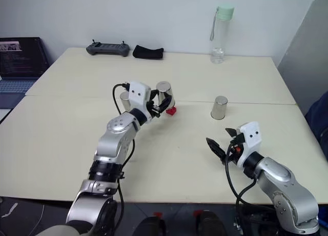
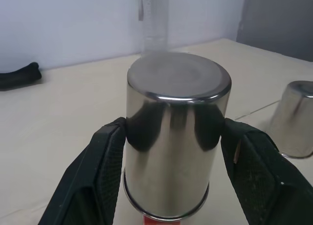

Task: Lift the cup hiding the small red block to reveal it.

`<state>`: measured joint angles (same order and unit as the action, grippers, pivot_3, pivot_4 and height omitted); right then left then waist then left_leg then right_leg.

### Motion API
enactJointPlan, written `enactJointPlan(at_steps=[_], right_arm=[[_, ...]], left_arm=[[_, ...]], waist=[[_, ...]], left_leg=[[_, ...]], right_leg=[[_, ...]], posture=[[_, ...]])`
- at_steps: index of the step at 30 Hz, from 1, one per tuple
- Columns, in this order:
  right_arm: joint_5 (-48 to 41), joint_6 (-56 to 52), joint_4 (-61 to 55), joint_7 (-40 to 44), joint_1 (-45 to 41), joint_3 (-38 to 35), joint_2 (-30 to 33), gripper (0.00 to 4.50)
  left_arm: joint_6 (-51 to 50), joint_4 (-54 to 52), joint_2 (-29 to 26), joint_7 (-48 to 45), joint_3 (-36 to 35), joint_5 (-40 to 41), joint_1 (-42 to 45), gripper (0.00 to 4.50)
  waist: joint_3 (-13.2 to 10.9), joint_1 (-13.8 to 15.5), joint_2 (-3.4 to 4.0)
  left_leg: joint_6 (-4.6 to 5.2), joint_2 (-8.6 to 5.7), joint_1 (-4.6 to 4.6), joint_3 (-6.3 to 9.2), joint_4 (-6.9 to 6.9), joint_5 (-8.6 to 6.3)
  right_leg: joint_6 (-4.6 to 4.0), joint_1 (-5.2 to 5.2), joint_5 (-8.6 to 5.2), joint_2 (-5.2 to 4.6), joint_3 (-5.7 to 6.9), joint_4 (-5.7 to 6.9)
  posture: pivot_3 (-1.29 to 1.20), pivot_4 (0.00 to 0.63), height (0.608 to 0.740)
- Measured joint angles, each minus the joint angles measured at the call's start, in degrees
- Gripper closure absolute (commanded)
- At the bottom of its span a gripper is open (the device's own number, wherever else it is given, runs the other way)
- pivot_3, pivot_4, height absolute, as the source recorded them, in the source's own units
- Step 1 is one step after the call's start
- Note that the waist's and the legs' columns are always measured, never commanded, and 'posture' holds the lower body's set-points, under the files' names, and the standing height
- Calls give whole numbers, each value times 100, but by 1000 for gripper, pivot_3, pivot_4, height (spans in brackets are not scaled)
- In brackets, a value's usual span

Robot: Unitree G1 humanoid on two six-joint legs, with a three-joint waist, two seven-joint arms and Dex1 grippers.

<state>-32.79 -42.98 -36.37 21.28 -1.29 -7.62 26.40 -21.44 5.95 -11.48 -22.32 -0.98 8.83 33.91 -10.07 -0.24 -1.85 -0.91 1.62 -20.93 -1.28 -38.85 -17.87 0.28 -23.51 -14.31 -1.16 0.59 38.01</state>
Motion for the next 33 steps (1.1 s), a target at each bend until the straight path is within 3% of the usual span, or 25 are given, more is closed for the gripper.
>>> enactJointPlan(at_steps=[5,8,24,25,27,30,33], right_arm=[[2,2,14,3,1,15,-11,0],[2,3,18,7,0,25,-11,0],[1,1,84,109,-178,48,12,0],[1,0,84,108,-176,48,12,0],[1,0,84,103,-174,48,11,0],[3,1,84,94,-170,47,11,0],[5,1,84,80,-165,48,4,0]], left_arm=[[-1014,-1500,-252,152,-195,240,-985,1781],[-1034,-1653,-285,160,-344,327,-1253,1781],[637,-89,-173,18,-383,326,-1436,1781],[701,-33,-173,22,-383,322,-1402,1082],[782,41,-175,23,-379,317,-1361,673],[849,83,-181,31,-373,303,-1361,93],[856,124,-220,46,-352,241,-1364,21]], waist=[[0,10,0],[0,14,0],[0,19,0],[0,19,0],[0,17,0],[0,16,0],[0,16,0]], left_leg=[[-4,2,2,2,0,2],[-4,0,2,2,-1,2],[0,-7,-2,1,-5,1],[0,-6,-2,1,-5,1],[0,-6,-1,0,-5,1],[0,-5,-2,0,-5,1],[0,-5,-2,1,-4,1]], right_leg=[[1,0,-1,-1,1,1],[6,1,-4,0,2,0],[7,4,4,6,1,-7],[7,3,4,6,1,-7],[7,3,4,6,1,-6],[7,3,4,6,1,-6],[7,3,4,6,1,-6]], posture=[[0,150,740],[0,150,740],[0,150,740],[0,150,740],[0,150,740],[0,150,740],[0,150,740]])
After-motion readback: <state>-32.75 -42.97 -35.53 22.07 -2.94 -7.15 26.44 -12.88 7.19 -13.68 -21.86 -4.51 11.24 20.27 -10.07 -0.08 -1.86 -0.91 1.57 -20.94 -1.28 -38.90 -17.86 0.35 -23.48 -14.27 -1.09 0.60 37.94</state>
